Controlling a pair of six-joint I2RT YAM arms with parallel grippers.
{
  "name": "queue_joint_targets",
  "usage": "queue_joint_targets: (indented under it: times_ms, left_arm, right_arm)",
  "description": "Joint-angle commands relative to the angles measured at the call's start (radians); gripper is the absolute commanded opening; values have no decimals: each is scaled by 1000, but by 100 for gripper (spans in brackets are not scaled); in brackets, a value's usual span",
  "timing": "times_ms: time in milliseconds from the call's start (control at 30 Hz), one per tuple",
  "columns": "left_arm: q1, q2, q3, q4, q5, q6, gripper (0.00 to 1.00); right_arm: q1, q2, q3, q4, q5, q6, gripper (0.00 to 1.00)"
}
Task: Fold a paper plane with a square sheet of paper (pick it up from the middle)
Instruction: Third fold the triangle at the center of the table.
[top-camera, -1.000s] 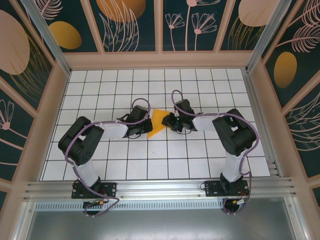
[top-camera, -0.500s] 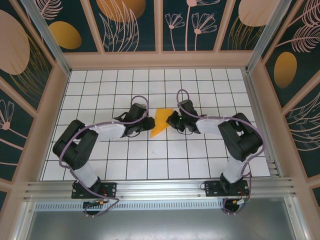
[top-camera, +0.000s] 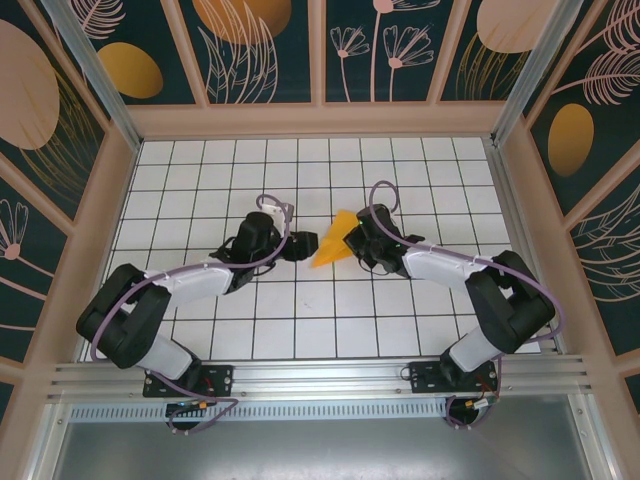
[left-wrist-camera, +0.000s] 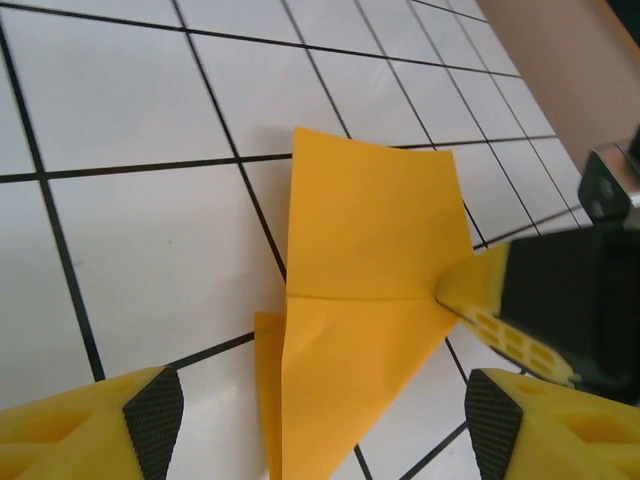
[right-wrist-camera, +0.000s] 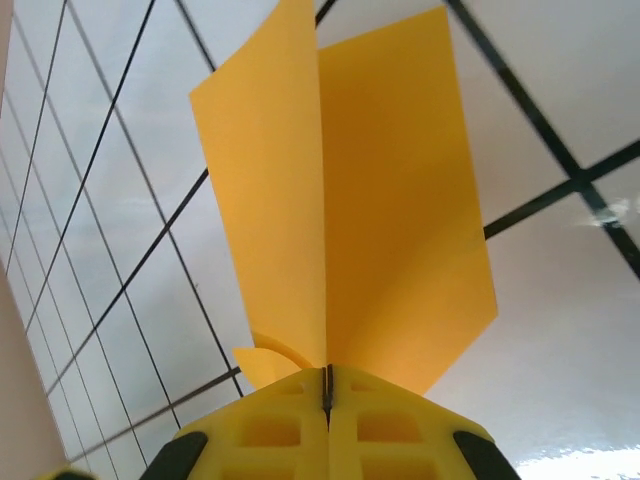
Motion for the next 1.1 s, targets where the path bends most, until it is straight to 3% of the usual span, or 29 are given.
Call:
queue_joint_targets:
  times_ms: [0, 400, 567, 933, 1067]
  left_arm:
    - [3, -22, -44, 178, 40, 115, 76]
    - [2, 92, -15, 129, -8, 256, 66]
    - [-10, 108, -48, 216, 30, 289, 66]
    - [-94, 205, -38, 277, -103, 448, 65]
    - [-96, 250, -39, 333, -69, 464, 61]
  right_arm:
    - [8, 9, 5, -32, 35, 80, 0]
    - [9, 130, 130, -63, -57, 111, 0]
    - [5, 155, 164, -89, -84, 122, 0]
    - [-2, 182, 203, -126, -131, 140, 0]
    - [-6, 182, 205, -128, -148, 151, 0]
